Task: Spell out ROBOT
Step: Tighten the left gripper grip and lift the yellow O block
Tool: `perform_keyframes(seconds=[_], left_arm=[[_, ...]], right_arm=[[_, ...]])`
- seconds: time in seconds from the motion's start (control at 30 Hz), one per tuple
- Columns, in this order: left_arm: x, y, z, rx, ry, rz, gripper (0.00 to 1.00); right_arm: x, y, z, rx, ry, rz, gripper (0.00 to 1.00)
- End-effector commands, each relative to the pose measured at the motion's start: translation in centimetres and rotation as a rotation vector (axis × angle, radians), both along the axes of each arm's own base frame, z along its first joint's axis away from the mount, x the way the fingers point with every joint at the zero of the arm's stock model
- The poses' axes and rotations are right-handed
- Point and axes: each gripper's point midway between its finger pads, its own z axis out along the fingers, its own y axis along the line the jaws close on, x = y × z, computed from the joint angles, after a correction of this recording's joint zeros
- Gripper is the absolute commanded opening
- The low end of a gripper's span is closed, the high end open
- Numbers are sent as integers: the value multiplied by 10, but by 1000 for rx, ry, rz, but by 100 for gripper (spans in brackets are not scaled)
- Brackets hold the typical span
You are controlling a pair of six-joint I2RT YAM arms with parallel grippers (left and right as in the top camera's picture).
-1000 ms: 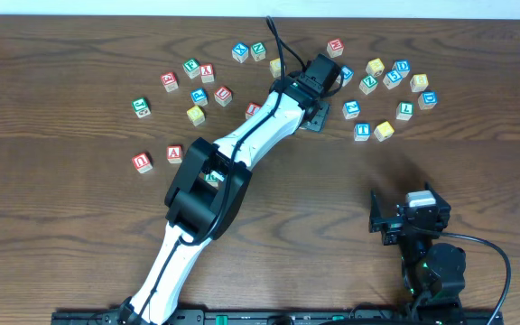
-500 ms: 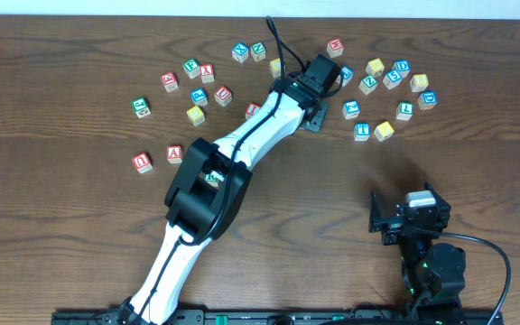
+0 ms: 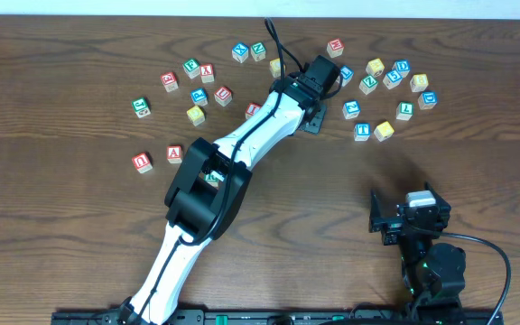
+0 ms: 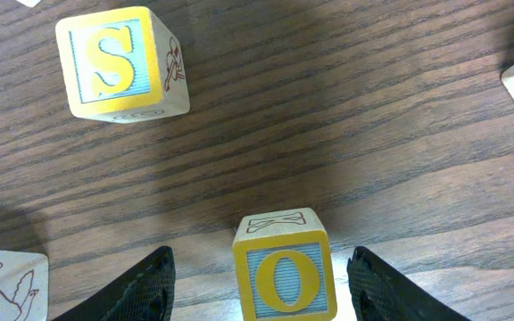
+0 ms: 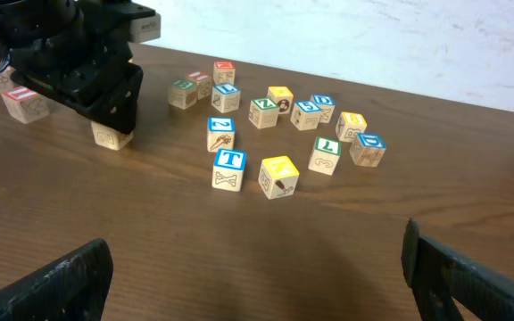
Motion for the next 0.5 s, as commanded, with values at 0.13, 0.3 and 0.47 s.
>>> perform_keyframes(seconds=[0.13,0.3,0.47], left_arm=[[7,-2,3,-14,-22,20,61],[6,-2,-2,-13,-13,31,61],[5,0,-13,-2,4,34,61]], right_arm=[[0,-1,-1,-10,2,1,99],[0,-1,-1,-10,3,0,99],[0,-1,-1,-10,3,1,99]])
